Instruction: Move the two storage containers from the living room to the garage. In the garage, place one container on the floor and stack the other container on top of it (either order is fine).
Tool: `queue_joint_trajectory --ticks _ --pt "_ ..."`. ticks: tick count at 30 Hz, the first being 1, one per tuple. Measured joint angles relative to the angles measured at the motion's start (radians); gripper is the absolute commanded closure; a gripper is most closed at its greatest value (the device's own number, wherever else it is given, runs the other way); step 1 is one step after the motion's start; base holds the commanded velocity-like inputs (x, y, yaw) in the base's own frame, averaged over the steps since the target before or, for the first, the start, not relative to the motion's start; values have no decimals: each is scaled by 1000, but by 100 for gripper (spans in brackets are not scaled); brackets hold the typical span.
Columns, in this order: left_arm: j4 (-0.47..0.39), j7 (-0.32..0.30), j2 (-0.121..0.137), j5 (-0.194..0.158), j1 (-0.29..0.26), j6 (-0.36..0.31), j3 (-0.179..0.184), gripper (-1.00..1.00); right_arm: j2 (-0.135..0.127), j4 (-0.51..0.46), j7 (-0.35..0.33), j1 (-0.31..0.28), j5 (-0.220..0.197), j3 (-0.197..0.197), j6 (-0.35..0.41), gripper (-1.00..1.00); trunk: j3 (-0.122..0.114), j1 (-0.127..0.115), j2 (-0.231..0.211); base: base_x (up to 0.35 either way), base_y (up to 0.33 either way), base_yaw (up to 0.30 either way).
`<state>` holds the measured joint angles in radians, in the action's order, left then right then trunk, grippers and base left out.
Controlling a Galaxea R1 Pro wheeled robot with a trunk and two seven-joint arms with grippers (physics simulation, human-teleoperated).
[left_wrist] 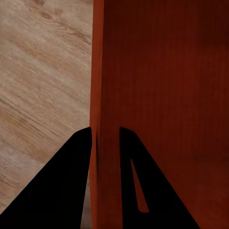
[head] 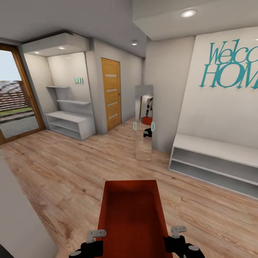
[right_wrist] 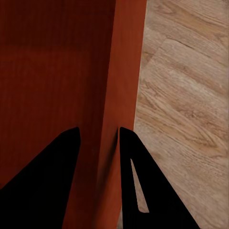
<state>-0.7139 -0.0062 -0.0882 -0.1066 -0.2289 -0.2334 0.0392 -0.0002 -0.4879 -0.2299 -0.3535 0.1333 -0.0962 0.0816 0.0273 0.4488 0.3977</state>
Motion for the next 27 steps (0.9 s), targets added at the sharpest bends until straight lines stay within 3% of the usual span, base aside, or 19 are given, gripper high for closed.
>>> queue_joint_trajectory --ticks 14,27 --pt "0 0 0 0 0 -1 0 100 0 0 0 0 -1 0 1 100 0 0 0 330 0 3" --pt "0 0 0 0 0 -1 0 100 0 0 0 0 0 0 1 100 0 0 0 330 0 180"
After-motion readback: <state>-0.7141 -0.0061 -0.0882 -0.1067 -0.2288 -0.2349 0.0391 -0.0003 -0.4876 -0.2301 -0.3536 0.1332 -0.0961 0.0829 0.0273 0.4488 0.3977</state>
